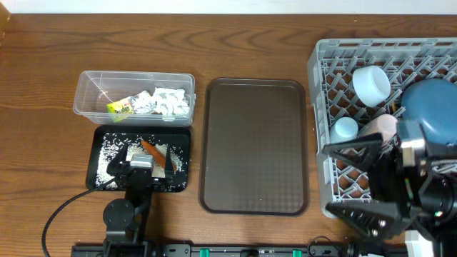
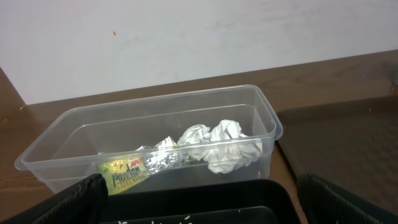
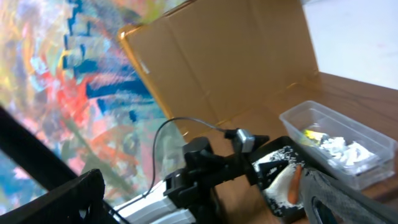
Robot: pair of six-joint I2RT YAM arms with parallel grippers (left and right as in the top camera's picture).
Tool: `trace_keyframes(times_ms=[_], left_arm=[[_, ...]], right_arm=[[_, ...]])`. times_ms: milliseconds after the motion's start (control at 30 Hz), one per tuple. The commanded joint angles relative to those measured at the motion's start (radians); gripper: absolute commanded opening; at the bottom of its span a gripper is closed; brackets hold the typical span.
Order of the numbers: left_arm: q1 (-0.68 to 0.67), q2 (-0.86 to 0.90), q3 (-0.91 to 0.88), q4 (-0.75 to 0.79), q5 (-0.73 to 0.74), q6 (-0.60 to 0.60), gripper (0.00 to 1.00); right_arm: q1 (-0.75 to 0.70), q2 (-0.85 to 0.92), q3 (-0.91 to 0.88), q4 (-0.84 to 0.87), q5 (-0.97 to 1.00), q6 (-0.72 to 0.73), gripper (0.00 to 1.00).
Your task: Sort waste into correct bins and load items into the dishwasher rack
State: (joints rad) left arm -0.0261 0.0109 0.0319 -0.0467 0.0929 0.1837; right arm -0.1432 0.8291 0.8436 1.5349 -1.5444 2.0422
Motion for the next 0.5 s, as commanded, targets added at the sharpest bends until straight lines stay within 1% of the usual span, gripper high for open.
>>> trace_keyframes(times_ms=[0,133,467], left_arm=[[0.006,-0.007,-0.028,-0.016,-0.007,-0.005,1.0],[0.006,-0.007,-0.028,-0.016,-0.007,-0.005,1.0],[0.006,-0.007,-0.028,-0.016,-0.007,-0.005,1.0]], right_arm=[[0.032,-0.024,-0.025,0.036,-0.013,0.006,0.99],[0.034,-0.037,-0.08,0.036,-0.013,0.006,0.99],[0.034,-0.061,-0.284,0.036,-0.013,0.006,0.99]])
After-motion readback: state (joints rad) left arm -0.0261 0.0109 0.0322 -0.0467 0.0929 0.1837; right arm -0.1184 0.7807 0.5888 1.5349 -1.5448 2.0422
